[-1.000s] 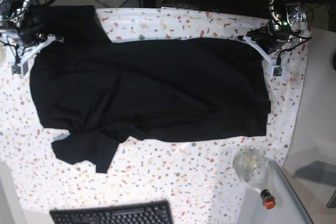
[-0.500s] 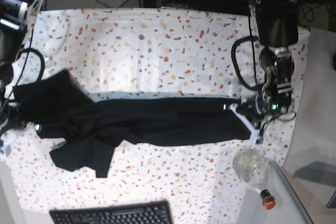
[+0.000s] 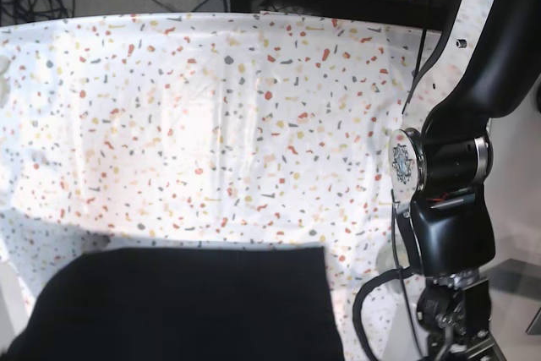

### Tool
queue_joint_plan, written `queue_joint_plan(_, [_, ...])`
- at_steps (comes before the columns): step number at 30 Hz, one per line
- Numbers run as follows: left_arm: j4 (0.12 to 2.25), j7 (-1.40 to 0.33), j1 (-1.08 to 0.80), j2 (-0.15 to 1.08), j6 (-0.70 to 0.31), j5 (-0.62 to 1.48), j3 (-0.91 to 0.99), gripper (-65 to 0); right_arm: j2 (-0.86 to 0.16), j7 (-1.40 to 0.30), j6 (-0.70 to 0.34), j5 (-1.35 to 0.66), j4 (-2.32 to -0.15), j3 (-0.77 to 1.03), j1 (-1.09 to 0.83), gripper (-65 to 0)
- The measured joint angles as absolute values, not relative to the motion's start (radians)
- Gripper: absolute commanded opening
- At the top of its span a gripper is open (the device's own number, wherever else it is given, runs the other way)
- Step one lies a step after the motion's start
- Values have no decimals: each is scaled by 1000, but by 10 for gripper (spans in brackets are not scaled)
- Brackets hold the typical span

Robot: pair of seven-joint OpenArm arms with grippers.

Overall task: Layout the t-shirt on the table in an organized manner, then fold the t-shirt properly
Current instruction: 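Lift the shirt with both grippers and lay it flat across the cloth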

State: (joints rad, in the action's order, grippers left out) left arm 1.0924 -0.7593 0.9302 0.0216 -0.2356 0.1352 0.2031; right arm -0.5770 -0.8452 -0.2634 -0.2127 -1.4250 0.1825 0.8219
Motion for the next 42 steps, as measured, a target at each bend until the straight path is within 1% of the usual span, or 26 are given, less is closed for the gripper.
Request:
queue_joint_plan(2, [1231,-793,862,26,-232,138,233,-650,-578,-888,-265,-227,-1627,247,740,-650])
queue_joint_plan(4, [1381,-855,751,35,-233,130,237,-650,-555,-950,-273,-235,-1779,319,596,-650])
queue_joint_plan(6, [1510,-904,620,41,-226,122,229,-650,-523,-999,-270,-221,-1853,362,470,-650])
queue_joint_plan(8, [1607,-916,476,36,-228,112,196,-650,-477,-1003,-269,-215,-1888,406,352,-650])
queue_joint_plan(9, [1647,-916,406,32,-233,114,176,-650,-456,-976,-273,-226,-1895,432,290,-650])
queue_joint_plan(12, [1679,-902,254,51,-235,134,148,-650,-371,-976,-265,-201,-1868,490,160,-650])
queue_joint_plan(15, [1656,-878,101,60,-231,115,162,-650,-289,-905,-273,-214,-1748,522,23,-650])
queue_joint_plan(18, [1592,-779,-18,70,-224,107,162,-650,-249,-801,-275,-211,-1583,531,-60,-650])
queue_joint_plan(20, [1550,-704,-79,76,-222,114,157,-650,-245,-728,-269,-210,-1485,532,-96,-650])
queue_joint_plan(24, [1483,-646,-163,93,-228,116,157,-650,-245,-680,-264,-202,-1385,537,-157,-650])
queue_joint_plan(27, [1469,-590,-213,112,-226,116,165,-650,-246,-657,-270,-209,-1385,537,-205,-650])
queue_joint_plan(31, [1464,-575,-246,105,-233,126,245,-650,-243,-657,-271,-216,-1385,537,-245,-650])
queue_joint_plan(35, [1460,-575,-247,114,-233,124,281,-650,-242,-667,-271,-221,-1395,537,-250,-650])
queue_joint_plan(38, [1460,-572,-247,116,-233,124,281,-650,-222,-694,-269,-221,-1475,537,-277,-650])
queue_joint_plan(42, [1459,-572,-247,114,-228,120,273,-650,-138,-815,-255,-216,-1512,574,-286,-650])
